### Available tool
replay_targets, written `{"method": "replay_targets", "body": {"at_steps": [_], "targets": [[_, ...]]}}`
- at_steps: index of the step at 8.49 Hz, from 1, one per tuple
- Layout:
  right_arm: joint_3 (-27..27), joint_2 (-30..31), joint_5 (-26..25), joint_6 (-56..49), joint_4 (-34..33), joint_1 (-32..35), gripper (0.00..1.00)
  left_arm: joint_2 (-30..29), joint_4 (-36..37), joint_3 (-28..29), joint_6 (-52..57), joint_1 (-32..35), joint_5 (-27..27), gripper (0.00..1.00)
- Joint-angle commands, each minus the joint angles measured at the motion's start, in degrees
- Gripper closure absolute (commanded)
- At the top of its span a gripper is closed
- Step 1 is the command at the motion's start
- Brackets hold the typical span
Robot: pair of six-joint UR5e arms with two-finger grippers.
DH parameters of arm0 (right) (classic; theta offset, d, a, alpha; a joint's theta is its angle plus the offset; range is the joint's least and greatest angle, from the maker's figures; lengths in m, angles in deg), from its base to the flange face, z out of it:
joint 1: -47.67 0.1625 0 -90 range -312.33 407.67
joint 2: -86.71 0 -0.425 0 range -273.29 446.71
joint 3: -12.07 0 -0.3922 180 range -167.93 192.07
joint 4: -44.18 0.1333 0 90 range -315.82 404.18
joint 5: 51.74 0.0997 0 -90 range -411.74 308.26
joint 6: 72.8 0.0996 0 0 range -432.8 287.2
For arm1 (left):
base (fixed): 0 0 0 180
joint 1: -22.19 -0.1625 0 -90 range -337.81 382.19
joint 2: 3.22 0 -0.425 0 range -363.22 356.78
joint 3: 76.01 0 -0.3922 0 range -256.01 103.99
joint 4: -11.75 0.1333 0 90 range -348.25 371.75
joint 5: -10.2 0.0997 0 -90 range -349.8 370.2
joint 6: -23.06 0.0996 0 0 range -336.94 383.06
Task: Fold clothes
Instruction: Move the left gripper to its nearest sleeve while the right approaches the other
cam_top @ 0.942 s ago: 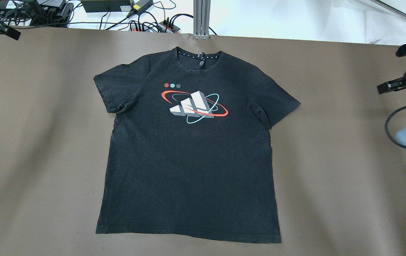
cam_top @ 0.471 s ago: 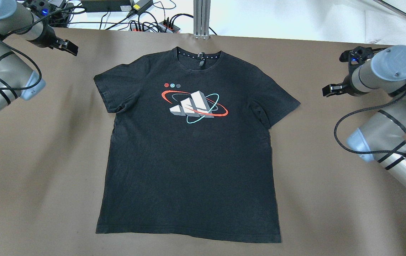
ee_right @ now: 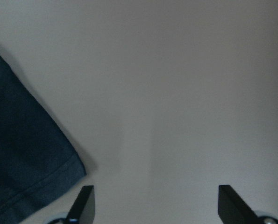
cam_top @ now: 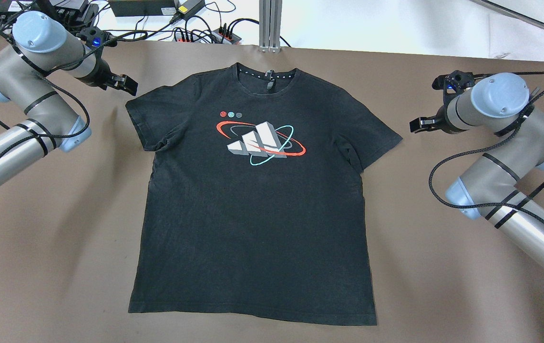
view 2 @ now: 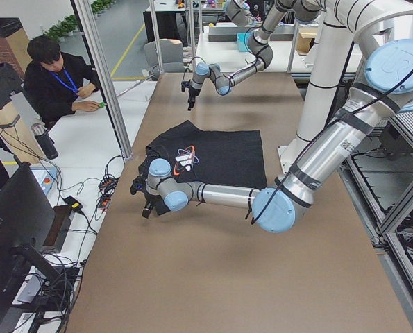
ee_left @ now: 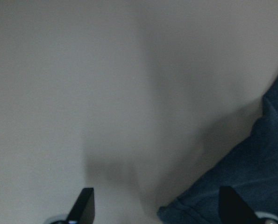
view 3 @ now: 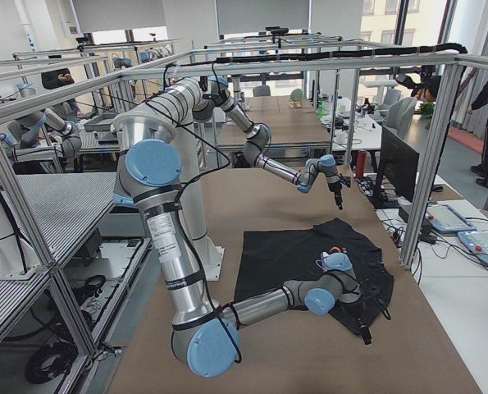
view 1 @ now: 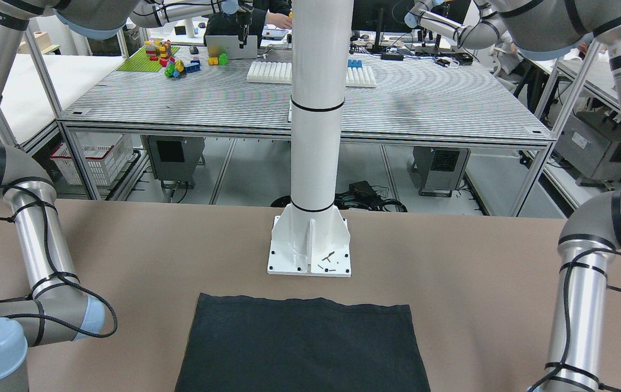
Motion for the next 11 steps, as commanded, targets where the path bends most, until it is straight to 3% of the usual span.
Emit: {"method": "replay_targets", "body": {"at_steps": [1,2,4,6,8,9,10,11], "targets": [[0.2,-0.1,-0.1,0.0,0.4,-0.4,0.06,-1.9,-6.8,8.4,-0.6,-1.2,-0.1,0.07],[0.2,0.0,-0.1,0.0,0.4,-0.4,0.06,-2.0,-6.9,8.5,-0.6,-1.3,-0.1,0.14],[0.2,0.0,-0.2,0.0,0.4,-0.4,0.06,-2.7,-6.9,8.3,-0.7,-1.2,-0.8,0.40],[0.2,0.0,-0.2,-0.1,0.4,-0.5,0.06,-2.7,-7.0,8.0,-0.6,-1.3,-1.5,0.42],[0.2,0.0,-0.2,-0.1,0.4,-0.5,0.06,-2.5,-7.6,8.0,-0.5,-2.2,-1.5,0.54],[0.2,0.0,-0.2,-0.1,0.4,-0.5,0.06,-2.5,-7.7,7.4,-0.6,-2.3,-1.5,0.69],[0.1,0.0,-0.2,0.1,0.4,-0.5,0.06,-2.2,-7.7,6.2,-0.7,-2.2,-1.6,0.93],[0.1,0.0,-0.2,0.1,0.4,-0.5,0.06,-2.0,-7.7,5.1,-0.7,-2.0,-1.7,1.00]]}}
